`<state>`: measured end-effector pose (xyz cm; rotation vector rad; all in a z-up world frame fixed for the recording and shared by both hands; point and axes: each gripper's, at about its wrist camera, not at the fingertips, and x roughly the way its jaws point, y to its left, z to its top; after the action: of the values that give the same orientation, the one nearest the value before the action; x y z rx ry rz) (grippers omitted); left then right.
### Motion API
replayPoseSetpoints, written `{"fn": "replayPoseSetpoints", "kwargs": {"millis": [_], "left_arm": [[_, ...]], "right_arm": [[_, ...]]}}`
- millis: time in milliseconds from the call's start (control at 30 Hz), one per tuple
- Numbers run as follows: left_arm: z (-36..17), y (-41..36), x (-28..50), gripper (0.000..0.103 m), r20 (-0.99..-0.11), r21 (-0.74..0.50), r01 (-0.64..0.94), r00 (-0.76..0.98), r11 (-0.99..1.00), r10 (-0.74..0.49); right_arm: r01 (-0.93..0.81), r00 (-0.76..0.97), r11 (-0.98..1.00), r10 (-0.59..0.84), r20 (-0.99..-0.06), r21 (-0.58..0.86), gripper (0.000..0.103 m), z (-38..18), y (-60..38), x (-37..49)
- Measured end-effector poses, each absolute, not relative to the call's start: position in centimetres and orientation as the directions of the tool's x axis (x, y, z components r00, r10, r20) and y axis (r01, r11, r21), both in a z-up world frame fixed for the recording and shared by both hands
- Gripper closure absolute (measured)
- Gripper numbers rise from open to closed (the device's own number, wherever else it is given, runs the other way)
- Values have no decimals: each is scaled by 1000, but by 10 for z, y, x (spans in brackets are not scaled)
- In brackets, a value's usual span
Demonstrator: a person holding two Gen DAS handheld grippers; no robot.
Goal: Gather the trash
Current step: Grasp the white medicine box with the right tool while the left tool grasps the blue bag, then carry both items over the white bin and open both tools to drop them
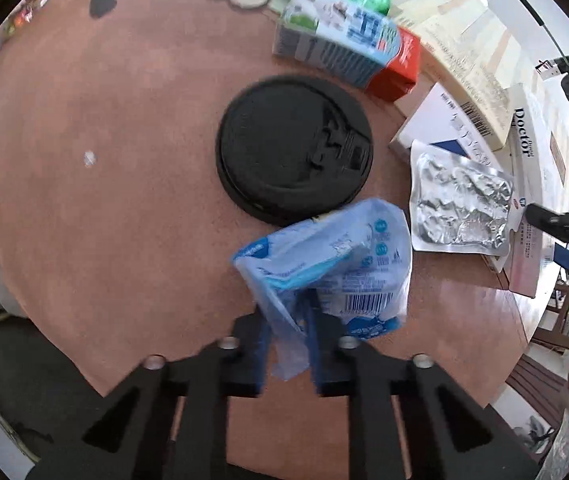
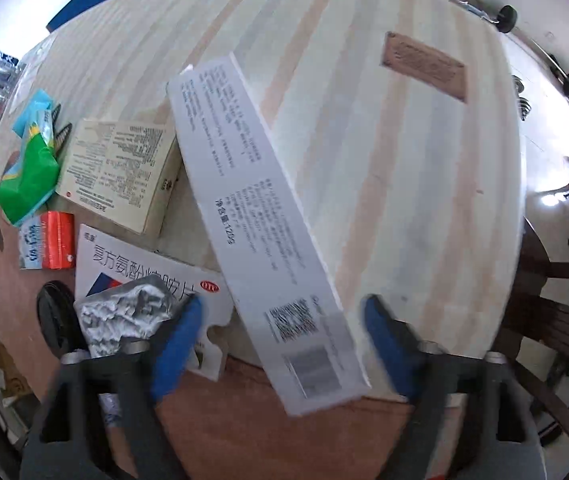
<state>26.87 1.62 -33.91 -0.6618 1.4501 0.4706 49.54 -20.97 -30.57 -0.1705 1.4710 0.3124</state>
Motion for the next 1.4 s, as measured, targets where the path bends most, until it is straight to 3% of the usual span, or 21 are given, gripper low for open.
{"fn": "replayPoseSetpoints", "kwargs": {"millis": [67, 400, 800, 1100, 1400], "left_arm": [[-330, 18, 269, 96, -993, -113, -652, 95, 750, -68], [-258, 38, 252, 97, -976, -56, -665, 193, 745, 100], [-208, 55, 152, 97, -943, -51, -763, 249, 645, 220], [-206, 83, 16, 97, -941, -58, -867, 213, 495, 262], [-267, 106, -146, 97, -970, -42, -960, 106, 277, 221]], "right_arm": [[-312, 93, 949, 84, -992, 51, 46, -311, -208, 496], [-286, 141, 954, 133, -981, 88, 51, -275, -233, 464], [-503, 186, 846, 302, -935, 174, 52, -187, -158, 358], [-705, 94, 676, 388, -917, 213, 52, -160, -82, 227], [-834, -59, 505, 321, -945, 224, 52, -225, -15, 73]]}}
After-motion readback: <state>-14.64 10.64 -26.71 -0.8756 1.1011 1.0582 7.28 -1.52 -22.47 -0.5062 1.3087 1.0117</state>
